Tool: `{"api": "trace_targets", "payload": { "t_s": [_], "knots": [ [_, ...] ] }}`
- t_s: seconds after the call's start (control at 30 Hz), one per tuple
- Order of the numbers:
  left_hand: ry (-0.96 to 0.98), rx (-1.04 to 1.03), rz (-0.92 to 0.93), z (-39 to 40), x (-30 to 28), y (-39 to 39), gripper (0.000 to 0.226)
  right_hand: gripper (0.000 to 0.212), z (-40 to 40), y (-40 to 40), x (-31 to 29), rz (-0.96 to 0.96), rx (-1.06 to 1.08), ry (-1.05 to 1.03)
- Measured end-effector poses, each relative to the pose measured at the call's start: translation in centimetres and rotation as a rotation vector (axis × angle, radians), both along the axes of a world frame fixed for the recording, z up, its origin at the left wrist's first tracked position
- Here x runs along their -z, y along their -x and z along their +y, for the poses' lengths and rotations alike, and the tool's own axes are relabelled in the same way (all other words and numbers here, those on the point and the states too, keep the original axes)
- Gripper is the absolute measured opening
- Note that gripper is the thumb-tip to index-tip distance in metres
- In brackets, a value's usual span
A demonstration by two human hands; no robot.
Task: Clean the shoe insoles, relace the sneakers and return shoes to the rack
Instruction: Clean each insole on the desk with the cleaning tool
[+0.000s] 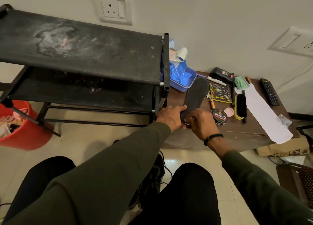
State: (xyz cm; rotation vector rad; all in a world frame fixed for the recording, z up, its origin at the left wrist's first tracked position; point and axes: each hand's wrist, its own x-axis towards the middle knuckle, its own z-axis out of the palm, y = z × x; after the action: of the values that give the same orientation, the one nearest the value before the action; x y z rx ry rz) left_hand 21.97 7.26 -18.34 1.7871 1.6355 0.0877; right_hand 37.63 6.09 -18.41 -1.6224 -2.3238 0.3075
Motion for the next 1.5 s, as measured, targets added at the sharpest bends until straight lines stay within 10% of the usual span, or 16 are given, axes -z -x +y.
{"api": "trace_targets", "payload": {
  "t_s": [0.57, 0.77, 0.93, 1.5],
  "knots": [
    [0.050, -0.047, -0.087, 0.7, 0.5, -0.3, 0.096, 0.017, -0.8, -1.0, 0.7, 0.049, -0.005, -0.031],
    [-0.012, -0.070, -0.097, 0.5, 0.5, -0.3, 0.062, 0.007, 0.4, 2.6, 0.8, 0.071, -0.059, -0.014],
    [0.035, -0.058, -0.117, 0.6, 0.6, 0.1, 0.097, 0.010, -1.3, -0.9, 1.1, 0.094, 0.033, -0.008],
    [0.034, -0.071, -0.177, 0.6, 0.4, 0.0, 0.095, 0.015, 1.6, -0.2, 1.2, 0.095, 0.406, 0.042]
  ]
}}
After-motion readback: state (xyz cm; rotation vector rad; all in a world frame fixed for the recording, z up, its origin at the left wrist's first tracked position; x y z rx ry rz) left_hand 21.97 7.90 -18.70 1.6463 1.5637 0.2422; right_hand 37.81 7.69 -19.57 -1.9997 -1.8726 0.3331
